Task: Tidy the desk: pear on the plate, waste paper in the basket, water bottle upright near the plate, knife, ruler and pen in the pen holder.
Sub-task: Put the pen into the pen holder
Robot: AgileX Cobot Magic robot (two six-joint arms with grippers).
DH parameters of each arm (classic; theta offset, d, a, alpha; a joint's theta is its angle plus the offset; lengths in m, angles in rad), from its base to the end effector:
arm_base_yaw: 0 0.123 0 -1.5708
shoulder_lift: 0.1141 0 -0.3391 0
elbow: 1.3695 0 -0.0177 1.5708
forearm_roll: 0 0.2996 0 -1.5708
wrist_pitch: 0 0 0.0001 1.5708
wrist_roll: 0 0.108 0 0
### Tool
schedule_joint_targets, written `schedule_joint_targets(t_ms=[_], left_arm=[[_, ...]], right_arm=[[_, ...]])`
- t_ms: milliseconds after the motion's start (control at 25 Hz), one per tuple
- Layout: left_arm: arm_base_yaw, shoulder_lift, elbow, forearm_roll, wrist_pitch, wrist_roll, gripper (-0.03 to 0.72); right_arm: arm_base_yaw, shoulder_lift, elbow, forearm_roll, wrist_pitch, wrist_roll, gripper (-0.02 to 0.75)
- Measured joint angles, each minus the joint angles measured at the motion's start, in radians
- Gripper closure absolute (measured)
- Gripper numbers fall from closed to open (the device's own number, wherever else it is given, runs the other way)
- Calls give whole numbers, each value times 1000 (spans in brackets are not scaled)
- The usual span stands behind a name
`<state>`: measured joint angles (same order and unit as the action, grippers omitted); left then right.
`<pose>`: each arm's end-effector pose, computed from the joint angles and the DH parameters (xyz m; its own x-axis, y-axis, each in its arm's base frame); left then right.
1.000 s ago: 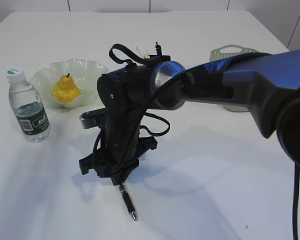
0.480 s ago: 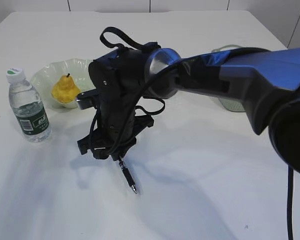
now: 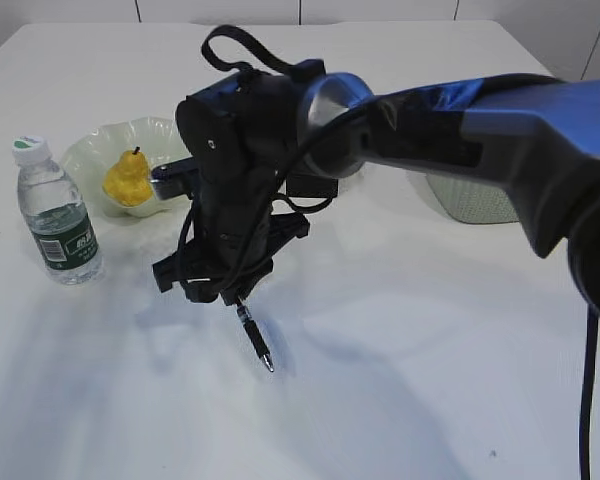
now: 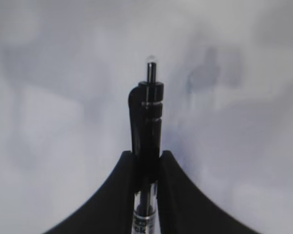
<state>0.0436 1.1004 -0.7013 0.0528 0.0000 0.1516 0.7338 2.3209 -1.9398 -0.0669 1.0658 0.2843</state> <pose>0.2748 0.0120 0.3325 -0.3090 0.1897 -0.9319 0.0196 0.9810 0.1932 0.4293 0.3786 0.1679 -0.8674 -0.4472 -0.2181 -0.4576 0.8891 -0.0029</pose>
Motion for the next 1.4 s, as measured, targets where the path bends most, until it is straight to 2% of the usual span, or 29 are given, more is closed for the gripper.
schedule_joint_targets(t_ms=[240,680,1400], left_arm=[[0,0,0,-14,5,0,347],[0,0,0,-25,5,0,347],[0,0,0,-25,5,0,348]], right_arm=[[0,-57,0,-36,-22,1,657],[0,-138,0,-183,-79,2,657],[-16,-193,0,-265,-173,-1,657]])
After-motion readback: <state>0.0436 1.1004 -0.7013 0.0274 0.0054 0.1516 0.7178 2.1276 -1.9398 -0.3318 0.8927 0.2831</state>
